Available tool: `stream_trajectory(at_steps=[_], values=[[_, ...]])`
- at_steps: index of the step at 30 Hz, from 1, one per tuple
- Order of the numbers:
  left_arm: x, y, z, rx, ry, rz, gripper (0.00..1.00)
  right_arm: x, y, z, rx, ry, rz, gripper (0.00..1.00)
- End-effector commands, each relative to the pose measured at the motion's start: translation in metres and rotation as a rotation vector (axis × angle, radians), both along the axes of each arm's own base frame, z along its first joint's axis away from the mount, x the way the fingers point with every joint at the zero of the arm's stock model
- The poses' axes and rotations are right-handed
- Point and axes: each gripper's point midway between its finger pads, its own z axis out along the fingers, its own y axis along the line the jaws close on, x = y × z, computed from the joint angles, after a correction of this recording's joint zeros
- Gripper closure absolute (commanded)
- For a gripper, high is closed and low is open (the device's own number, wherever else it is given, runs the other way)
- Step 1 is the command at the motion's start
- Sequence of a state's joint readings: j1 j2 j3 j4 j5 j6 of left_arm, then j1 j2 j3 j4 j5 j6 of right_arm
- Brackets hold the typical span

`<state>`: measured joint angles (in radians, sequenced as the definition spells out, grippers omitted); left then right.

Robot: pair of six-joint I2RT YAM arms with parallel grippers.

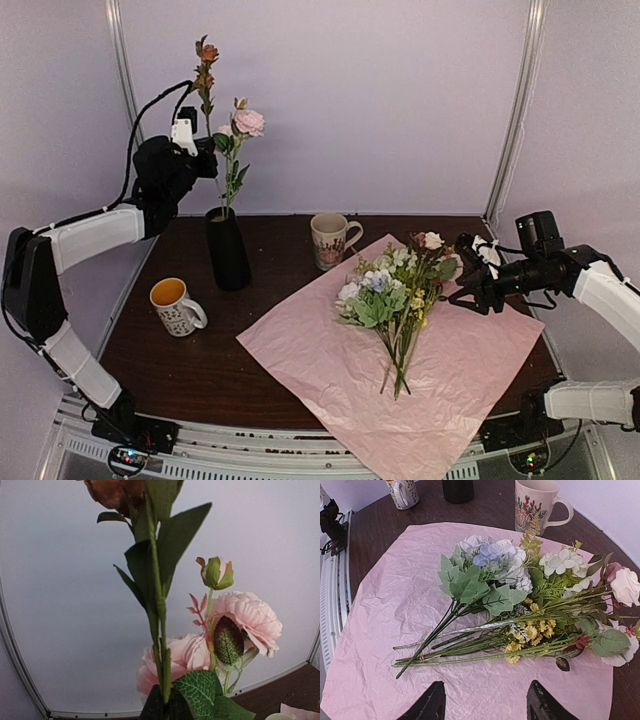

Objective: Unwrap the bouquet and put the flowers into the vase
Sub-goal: Place the fake flower in the vase.

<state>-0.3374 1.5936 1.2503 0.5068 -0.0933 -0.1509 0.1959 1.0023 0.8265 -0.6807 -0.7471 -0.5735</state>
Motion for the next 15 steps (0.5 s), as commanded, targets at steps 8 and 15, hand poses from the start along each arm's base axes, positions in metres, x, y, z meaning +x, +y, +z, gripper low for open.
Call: stream_trajectory(at_steps=[8, 15], values=[[0.01, 0.0, -0.046, -0.001, 0.046, -0.004, 1.0, -0.002, 0.0, -0.001, 0.001, -0.009, 0.01, 0.44], [0.011, 0.001, -0.067, 0.005, 0.08, 0.005, 1.0, -0.003, 0.0, -0.001, 0.0, -0.006, 0.012, 0.44]])
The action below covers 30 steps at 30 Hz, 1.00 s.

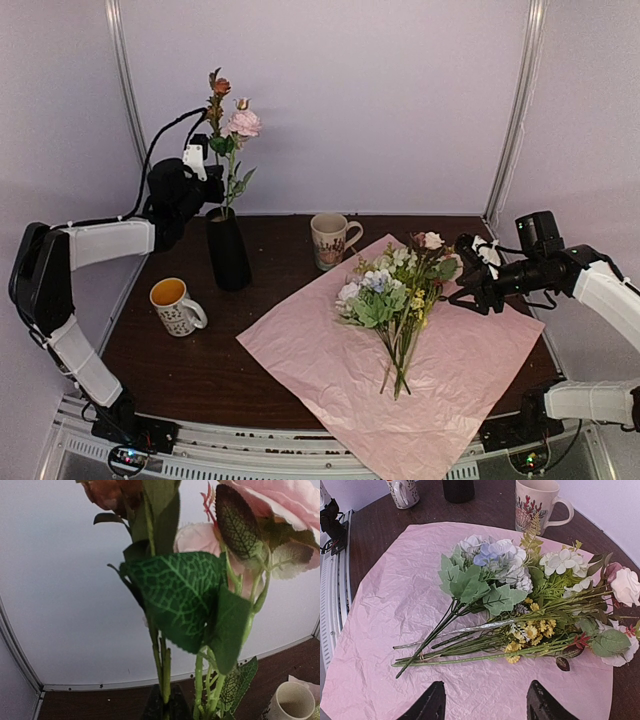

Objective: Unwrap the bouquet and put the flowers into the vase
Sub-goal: Place the fake flower in the vase.

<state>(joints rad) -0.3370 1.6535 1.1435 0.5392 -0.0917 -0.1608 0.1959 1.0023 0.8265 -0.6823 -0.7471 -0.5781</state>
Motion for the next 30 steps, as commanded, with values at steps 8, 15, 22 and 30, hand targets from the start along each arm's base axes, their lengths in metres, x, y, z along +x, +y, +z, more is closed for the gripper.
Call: stream_trajectory(at_steps=[8, 15, 22, 30], values=[[-0.002, 0.004, -0.012, -0.022, -0.012, 0.002, 1.0, -0.003, 0.0, -0.002, 0.003, 0.0, 0.013, 0.44], [-0.005, 0.01, -0.024, -0.012, 0.012, 0.028, 1.0, -0.004, 0.001, -0.001, 0.006, 0.004, 0.019, 0.44], [-0.005, 0.008, -0.031, -0.01, 0.047, 0.015, 0.71, -0.004, 0.001, -0.003, 0.003, 0.009, 0.023, 0.44], [-0.013, 0.009, -0.02, -0.029, 0.034, 0.01, 0.6, -0.004, 0.002, -0.004, 0.002, 0.013, 0.027, 0.44]])
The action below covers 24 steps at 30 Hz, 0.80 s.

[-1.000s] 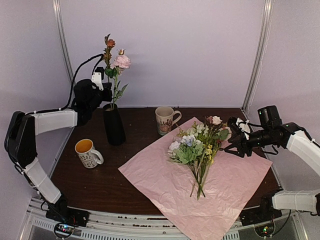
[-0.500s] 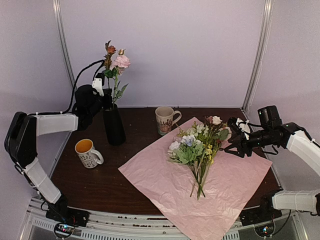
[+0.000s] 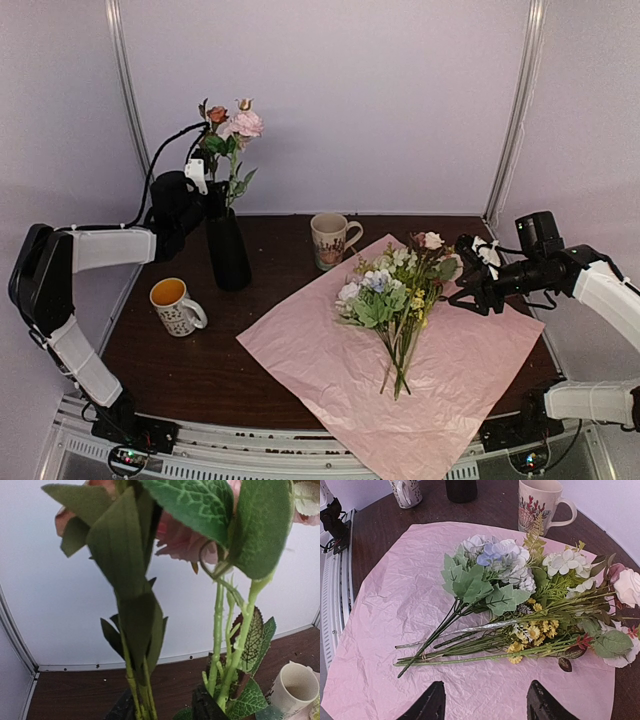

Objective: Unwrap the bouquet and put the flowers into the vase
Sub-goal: Place the fake flower in the vase.

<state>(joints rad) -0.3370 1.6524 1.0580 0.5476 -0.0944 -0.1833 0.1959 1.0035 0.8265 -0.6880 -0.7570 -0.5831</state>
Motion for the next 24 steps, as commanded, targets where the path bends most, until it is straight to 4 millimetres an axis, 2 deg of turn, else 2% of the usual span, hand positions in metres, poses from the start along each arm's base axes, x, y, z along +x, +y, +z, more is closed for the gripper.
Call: stream_trajectory(at_steps=[1, 5, 10, 16, 21, 22, 24], values=[[-0.008, 0.007, 0.02, -0.034, -0.049, 0.008, 0.6, -0.003, 0.001, -0.004, -0.002, 0.01, 0.019, 0.44], [-0.013, 0.008, 0.026, -0.036, -0.06, 0.004, 0.57, -0.003, 0.002, -0.004, -0.002, 0.011, 0.022, 0.44], [-0.02, 0.019, 0.033, -0.052, -0.069, 0.051, 0.49, -0.003, 0.002, -0.004, -0.002, 0.011, 0.022, 0.44], [-0.038, 0.019, 0.042, -0.001, -0.045, 0.052, 0.42, -0.003, 0.002, -0.003, -0.005, 0.006, 0.026, 0.44], [-0.072, 0.021, 0.039, 0.045, 0.006, 0.114, 0.42, -0.004, 0.002, -0.003, -0.007, 0.005, 0.029, 0.44], [-0.085, 0.026, 0.044, 0.042, -0.002, 0.157, 0.42, -0.004, 0.002, -0.003, -0.007, 0.005, 0.03, 0.44], [-0.109, 0.024, 0.045, 0.038, -0.011, 0.173, 0.42, -0.004, 0.002, -0.004, -0.01, 0.004, 0.029, 0.44]])
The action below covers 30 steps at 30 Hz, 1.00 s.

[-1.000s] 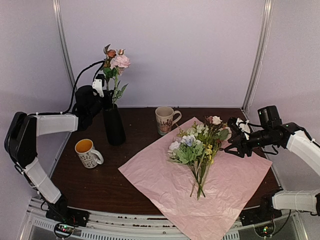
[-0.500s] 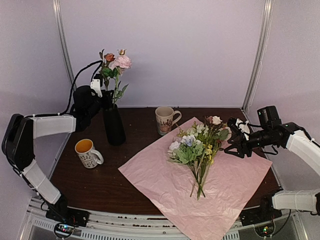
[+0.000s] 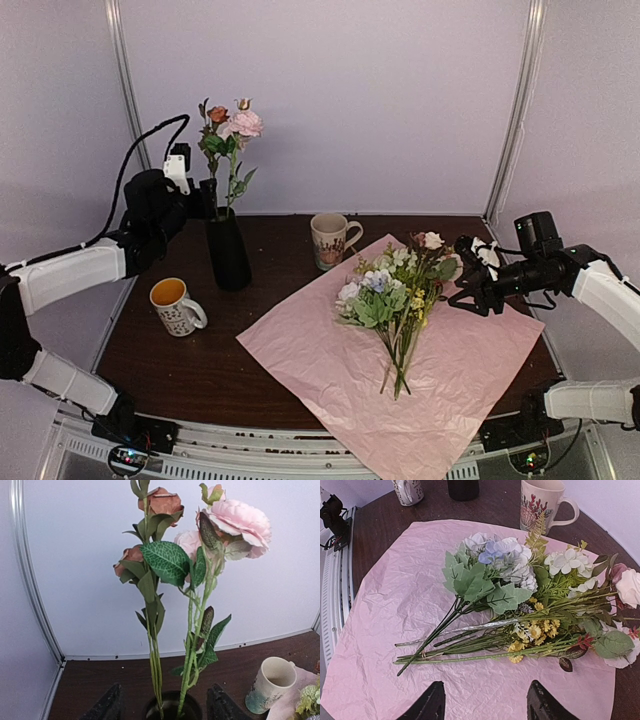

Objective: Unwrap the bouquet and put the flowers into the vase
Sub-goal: Place the fake flower in the vase, then pick up the fake flower from the flattened wrapping paper.

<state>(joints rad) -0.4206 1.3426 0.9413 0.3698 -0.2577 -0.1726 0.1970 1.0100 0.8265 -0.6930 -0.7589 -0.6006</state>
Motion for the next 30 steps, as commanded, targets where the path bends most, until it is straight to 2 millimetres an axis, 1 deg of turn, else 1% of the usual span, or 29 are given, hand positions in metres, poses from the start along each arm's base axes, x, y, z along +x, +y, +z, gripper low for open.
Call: stream_trajectory(at_steps=[1, 2, 3, 5, 7, 11, 13, 14, 15, 16, 17, 18, 21, 25, 26, 28, 30], values=[[-0.05, 0.006, 0.0, 0.026, 0.008, 0.089, 0.42, -0.003, 0.002, -0.001, -0.003, 0.004, 0.015, 0.44], [-0.06, 0.001, 0.0, 0.025, 0.014, 0.079, 0.42, -0.002, 0.002, -0.001, -0.004, 0.003, 0.016, 0.44], [-0.069, -0.007, -0.005, 0.024, 0.044, 0.051, 0.43, -0.003, 0.003, -0.002, -0.006, 0.006, 0.018, 0.44], [-0.083, -0.022, -0.008, 0.006, 0.088, -0.009, 0.45, -0.001, 0.003, -0.002, -0.011, 0.008, 0.013, 0.44], [-0.093, -0.043, -0.01, -0.004, 0.128, -0.091, 0.48, 0.003, 0.002, -0.002, -0.013, 0.013, -0.003, 0.44], [-0.113, -0.105, -0.014, 0.033, 0.195, -0.307, 0.54, 0.011, 0.002, -0.002, -0.008, 0.036, -0.033, 0.44], [-0.123, -0.14, -0.015, 0.073, 0.221, -0.405, 0.54, 0.016, 0.001, -0.005, -0.014, 0.053, -0.058, 0.44], [-0.126, -0.157, -0.02, 0.095, 0.246, -0.444, 0.54, 0.019, -0.001, -0.007, -0.017, 0.061, -0.078, 0.45], [-0.124, -0.175, -0.034, 0.133, 0.296, -0.456, 0.54, 0.023, -0.002, -0.007, -0.022, 0.061, -0.096, 0.45], [-0.123, -0.188, -0.042, 0.16, 0.34, -0.457, 0.54, 0.029, -0.006, -0.008, -0.027, 0.06, -0.134, 0.45], [-0.123, -0.202, -0.046, 0.183, 0.379, -0.469, 0.54, 0.039, -0.012, -0.009, -0.04, 0.054, -0.196, 0.45], [-0.124, -0.219, -0.049, 0.199, 0.403, -0.501, 0.55, 0.049, -0.022, -0.011, -0.074, 0.035, -0.268, 0.45], [-0.132, -0.269, -0.062, 0.22, 0.447, -0.611, 0.57, 0.067, -0.041, -0.012, -0.11, -0.004, -0.392, 0.45], [-0.149, -0.328, -0.077, 0.211, 0.492, -0.753, 0.62, 0.075, -0.056, -0.015, -0.121, 0.002, -0.462, 0.45], [-0.154, -0.344, -0.077, 0.199, 0.502, -0.796, 0.64, 0.076, -0.058, -0.016, -0.123, 0.008, -0.469, 0.45], [-0.164, -0.37, -0.091, 0.195, 0.54, -0.867, 0.66, 0.077, -0.061, -0.018, -0.124, 0.013, -0.478, 0.45], [-0.173, -0.391, -0.112, 0.215, 0.609, -0.918, 0.7, 0.077, -0.061, -0.019, -0.123, 0.02, -0.48, 0.45]])
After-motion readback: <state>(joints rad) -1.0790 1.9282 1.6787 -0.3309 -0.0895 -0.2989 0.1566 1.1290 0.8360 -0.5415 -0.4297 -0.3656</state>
